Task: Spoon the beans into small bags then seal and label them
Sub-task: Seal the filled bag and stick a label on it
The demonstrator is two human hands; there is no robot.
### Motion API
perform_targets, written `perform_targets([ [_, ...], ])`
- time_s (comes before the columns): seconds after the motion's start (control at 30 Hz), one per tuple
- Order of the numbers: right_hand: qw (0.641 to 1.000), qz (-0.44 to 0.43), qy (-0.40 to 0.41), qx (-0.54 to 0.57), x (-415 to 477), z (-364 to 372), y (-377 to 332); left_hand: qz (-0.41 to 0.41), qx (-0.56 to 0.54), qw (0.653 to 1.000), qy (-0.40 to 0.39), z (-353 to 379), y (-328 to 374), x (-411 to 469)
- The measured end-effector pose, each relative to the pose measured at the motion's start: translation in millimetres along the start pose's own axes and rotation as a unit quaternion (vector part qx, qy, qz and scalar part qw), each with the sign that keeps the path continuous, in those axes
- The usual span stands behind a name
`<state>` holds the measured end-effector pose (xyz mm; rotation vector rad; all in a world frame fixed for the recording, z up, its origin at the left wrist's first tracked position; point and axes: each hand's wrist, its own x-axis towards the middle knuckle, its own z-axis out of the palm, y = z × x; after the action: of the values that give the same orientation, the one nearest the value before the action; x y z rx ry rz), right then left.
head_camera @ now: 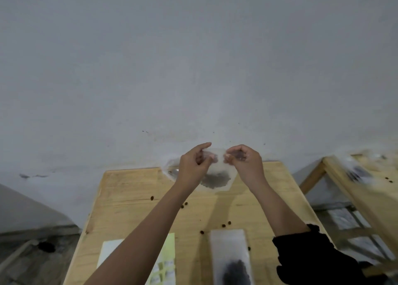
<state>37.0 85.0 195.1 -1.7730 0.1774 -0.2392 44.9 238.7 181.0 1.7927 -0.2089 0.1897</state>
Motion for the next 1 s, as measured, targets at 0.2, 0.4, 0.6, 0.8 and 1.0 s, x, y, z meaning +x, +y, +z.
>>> perform_targets([
  [0.2,0.996,-0.027,-0.001,0.088,-16,-61,4,0.009,-0.037,0.999,-0.027,47,23,-5],
  [0.4,0.995,-0.017,0.025,0.097,-25,-101,16,-0.036,-0.155,0.986,-0.042,82,32,-30],
  [0.6,0.985,0.039,0.022,0.166,-40,-110,34,-0.047,-0.113,0.992,-0.028,96,17,-71],
  [0.8,0.984,0.090,0.057,0.142,-58,-99,70,-0.114,-0.089,0.988,-0.051,97,-17,-123],
  [1.0,0.985,0.114,-0.061,-0.116,-107,-89,130,-0.185,-0.013,0.983,-0.002,93,-49,-161],
])
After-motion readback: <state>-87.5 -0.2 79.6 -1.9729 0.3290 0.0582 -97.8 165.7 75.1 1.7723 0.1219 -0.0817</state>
